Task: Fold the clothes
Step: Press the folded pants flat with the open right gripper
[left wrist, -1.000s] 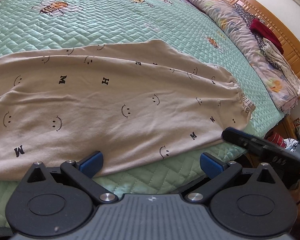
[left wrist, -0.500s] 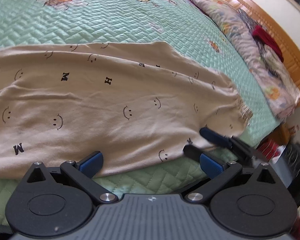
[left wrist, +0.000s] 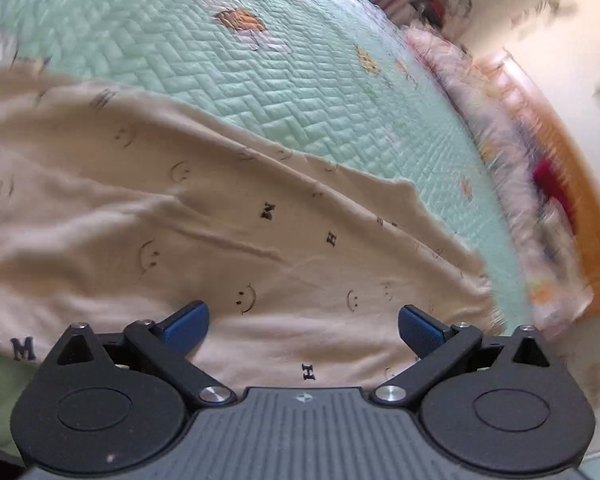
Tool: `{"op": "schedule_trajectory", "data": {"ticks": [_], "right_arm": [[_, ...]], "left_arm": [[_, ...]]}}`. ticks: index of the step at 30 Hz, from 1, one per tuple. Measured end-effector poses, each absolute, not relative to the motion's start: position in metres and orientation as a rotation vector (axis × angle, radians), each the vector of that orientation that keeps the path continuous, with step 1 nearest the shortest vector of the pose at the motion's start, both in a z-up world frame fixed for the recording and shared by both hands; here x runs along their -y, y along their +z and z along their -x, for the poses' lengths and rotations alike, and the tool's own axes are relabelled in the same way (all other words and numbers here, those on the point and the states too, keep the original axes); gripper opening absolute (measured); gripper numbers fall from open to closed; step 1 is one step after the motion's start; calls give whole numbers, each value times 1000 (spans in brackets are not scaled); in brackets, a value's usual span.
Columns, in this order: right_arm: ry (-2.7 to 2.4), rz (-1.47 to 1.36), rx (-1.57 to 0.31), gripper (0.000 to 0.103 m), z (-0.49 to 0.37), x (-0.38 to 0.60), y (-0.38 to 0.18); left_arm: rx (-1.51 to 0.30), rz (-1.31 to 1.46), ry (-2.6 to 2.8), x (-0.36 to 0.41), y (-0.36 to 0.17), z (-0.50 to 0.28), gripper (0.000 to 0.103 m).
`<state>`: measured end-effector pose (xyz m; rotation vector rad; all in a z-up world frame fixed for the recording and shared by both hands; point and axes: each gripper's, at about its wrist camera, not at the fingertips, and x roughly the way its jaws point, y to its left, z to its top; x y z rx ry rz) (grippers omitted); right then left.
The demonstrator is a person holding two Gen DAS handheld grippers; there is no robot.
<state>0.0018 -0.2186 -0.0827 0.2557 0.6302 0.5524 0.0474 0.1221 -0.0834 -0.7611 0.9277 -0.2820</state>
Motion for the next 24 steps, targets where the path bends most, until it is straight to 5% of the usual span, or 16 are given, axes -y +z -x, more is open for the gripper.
{"op": "schedule_trajectory", "data": {"ticks": [4, 12, 24], "right_arm": [[549, -252, -632, 80, -2, 218, -83], [539, -215, -633, 86, -1, 210, -83], [513, -18, -641, 99, 4, 182, -82]], "left_arm": [[-826, 824, -271, -159, -71, -29, 101], [-319, 858, 17, -268, -30, 57, 102], [-235, 1129, 267, -360, -93, 91, 101]]}}
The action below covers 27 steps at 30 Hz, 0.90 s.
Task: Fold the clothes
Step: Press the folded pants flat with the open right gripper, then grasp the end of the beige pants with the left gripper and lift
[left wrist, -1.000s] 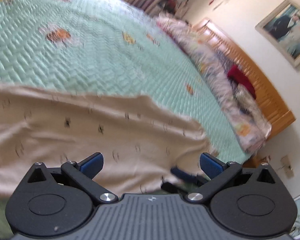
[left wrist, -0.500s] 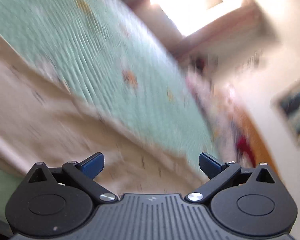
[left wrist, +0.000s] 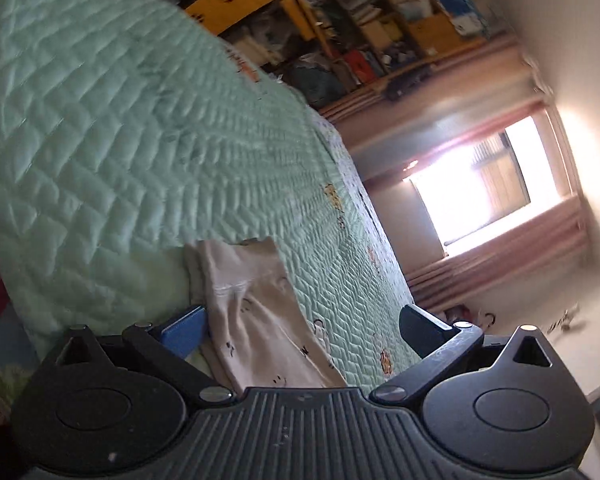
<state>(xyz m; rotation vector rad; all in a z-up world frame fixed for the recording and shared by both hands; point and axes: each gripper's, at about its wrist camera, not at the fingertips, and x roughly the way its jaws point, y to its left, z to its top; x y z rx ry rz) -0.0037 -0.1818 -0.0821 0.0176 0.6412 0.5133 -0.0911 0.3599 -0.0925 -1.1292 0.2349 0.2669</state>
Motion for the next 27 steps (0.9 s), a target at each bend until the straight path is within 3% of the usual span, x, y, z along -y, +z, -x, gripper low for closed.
{"op": "schedule_trajectory", "data": {"ticks": [6, 12, 18, 27], "right_arm": [[514, -23, -643, 101, 4, 182, -82], [515, -4, -643, 103, 3, 178, -83], [523, -32, -640, 103, 2, 182, -83], [524, -61, -636, 103, 1, 184, -84]], "left_arm": [[-276, 1088, 324, -362, -85, 94, 101], [-338, 1090, 417, -364, -87, 93, 94], [-326, 1145, 389, -371, -92, 97, 102], [-337, 1213, 319, -389, -102, 83, 102]]}}
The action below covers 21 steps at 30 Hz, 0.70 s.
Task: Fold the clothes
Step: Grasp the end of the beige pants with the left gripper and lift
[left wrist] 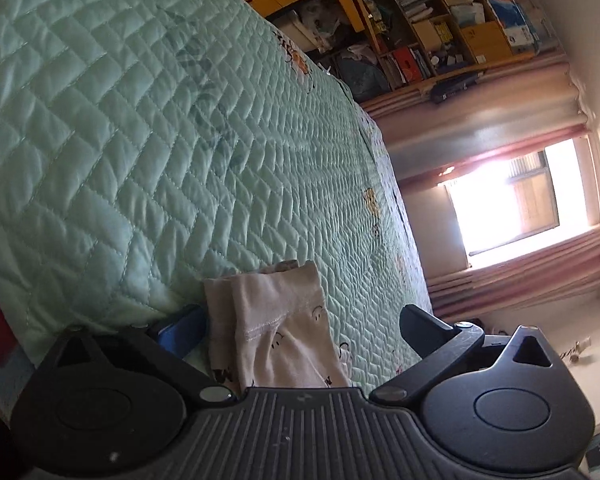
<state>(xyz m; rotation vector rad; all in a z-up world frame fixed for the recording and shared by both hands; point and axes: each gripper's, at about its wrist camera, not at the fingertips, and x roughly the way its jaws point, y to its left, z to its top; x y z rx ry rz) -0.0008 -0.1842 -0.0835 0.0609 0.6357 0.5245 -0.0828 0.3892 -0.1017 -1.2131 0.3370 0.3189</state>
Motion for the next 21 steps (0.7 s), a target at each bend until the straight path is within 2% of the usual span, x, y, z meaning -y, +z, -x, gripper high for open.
{"op": "schedule_trajectory", "data": {"ticks": [10, 13, 16, 18, 19, 21], "right_arm": [[524, -63, -639, 103, 1, 184, -83], [527, -71, -638, 103, 0, 185, -83], [527, -69, -638, 103, 0, 185, -83], [527, -70, -637, 103, 1, 185, -83], [527, -72, -637, 103, 0, 185, -83], [530, -79, -636, 103, 0, 186, -83]], "left_arm": [[-405, 1113, 297, -382, -90, 59, 102], [-428, 1086, 297, -383, -88, 57, 97], [-464, 1043, 322, -386, -85, 51, 78], [-504, 1013, 354, -385, -86, 50, 42], [-524, 997, 365, -385, -86, 50, 36], [-547, 975, 357, -384, -86, 46, 14]]}}
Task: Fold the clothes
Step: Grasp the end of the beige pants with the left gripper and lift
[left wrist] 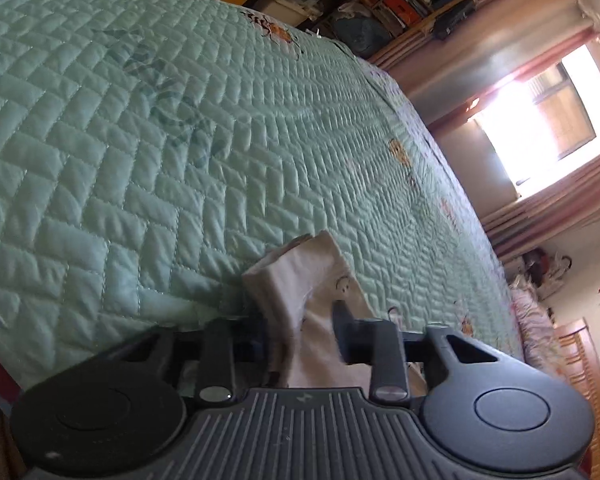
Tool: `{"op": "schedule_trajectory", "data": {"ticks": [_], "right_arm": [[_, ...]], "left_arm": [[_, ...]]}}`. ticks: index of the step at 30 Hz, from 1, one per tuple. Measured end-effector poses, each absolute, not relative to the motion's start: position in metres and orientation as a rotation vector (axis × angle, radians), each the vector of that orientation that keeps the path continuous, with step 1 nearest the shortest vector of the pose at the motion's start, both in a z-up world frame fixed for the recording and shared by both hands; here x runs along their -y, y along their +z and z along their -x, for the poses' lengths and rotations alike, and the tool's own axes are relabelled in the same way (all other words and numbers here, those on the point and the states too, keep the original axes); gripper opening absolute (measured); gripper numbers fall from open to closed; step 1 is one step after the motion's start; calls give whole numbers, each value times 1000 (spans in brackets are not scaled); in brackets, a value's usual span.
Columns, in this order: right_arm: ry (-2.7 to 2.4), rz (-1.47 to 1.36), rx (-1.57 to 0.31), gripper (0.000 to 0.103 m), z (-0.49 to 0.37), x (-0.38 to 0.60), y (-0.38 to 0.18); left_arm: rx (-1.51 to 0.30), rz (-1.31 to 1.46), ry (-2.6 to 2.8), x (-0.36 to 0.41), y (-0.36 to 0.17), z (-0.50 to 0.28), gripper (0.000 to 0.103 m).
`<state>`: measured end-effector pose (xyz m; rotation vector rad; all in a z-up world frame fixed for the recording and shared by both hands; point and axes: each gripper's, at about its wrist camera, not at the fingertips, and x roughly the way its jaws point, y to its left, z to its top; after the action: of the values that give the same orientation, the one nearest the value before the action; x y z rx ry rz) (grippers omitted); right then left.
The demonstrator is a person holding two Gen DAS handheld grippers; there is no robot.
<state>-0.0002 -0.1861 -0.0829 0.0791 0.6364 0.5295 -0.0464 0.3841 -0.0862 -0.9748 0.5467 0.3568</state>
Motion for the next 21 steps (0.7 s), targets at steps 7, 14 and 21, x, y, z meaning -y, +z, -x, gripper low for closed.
{"op": "schedule_trajectory", "data": {"ticks": [7, 14, 21], "right_arm": [[547, -154, -624, 103, 0, 198, -81], [546, -462, -579, 103, -2, 241, -86], [565, -644, -544, 103, -1, 263, -95]], "left_arm": [[-550, 851, 361, -365, -64, 40, 9], [-498, 747, 266, -325, -4, 19, 9], [-461, 620, 15, -221, 59, -13, 9]]}}
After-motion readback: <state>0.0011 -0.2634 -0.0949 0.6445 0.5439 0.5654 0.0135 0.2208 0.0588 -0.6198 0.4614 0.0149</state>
